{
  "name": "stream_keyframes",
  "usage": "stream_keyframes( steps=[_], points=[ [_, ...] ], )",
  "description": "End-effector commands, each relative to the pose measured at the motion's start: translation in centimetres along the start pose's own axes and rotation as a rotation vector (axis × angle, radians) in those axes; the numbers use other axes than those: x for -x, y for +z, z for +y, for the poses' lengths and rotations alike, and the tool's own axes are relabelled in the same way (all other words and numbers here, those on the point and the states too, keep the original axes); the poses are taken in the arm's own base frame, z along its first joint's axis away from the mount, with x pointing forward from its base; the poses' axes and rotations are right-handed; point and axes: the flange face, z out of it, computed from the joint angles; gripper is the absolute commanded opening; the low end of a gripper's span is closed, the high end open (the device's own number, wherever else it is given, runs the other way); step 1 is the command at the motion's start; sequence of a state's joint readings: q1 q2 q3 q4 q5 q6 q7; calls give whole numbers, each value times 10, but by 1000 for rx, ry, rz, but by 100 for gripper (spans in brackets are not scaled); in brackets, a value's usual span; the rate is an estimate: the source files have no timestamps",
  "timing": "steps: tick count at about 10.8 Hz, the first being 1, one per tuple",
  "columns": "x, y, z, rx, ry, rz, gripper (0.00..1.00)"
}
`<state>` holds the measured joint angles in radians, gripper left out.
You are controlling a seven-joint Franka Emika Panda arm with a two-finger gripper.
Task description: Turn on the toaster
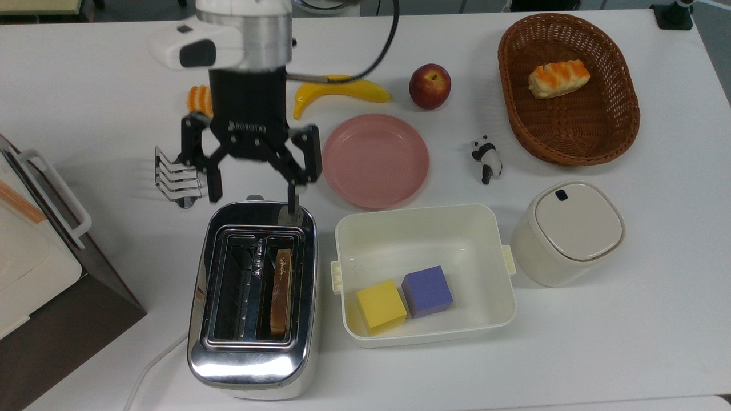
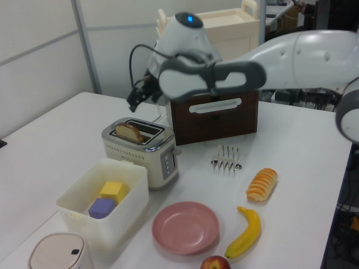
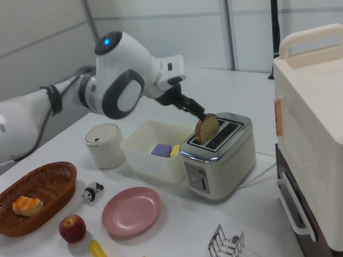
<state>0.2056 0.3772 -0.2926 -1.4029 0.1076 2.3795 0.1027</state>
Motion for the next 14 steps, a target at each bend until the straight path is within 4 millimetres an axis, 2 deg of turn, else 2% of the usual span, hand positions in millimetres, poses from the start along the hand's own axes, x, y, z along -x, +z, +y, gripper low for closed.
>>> stream_keyframes(
  steps=[1,4,5,6,7,8,11,14],
  points=[
    [35,-32,14,9,-102,-296,100],
    [43,-27,22,9,-137,-358,100],
    [45,-25,22,3,-181,-365,84],
    [48,-22,26,-16,-232,-386,32],
    [49,-21,34,-14,-220,-407,5],
    [50,-19,35,-12,-219,-412,0],
    [54,4,49,5,-223,-432,0],
    [66,40,48,16,-265,-481,0]
  ],
)
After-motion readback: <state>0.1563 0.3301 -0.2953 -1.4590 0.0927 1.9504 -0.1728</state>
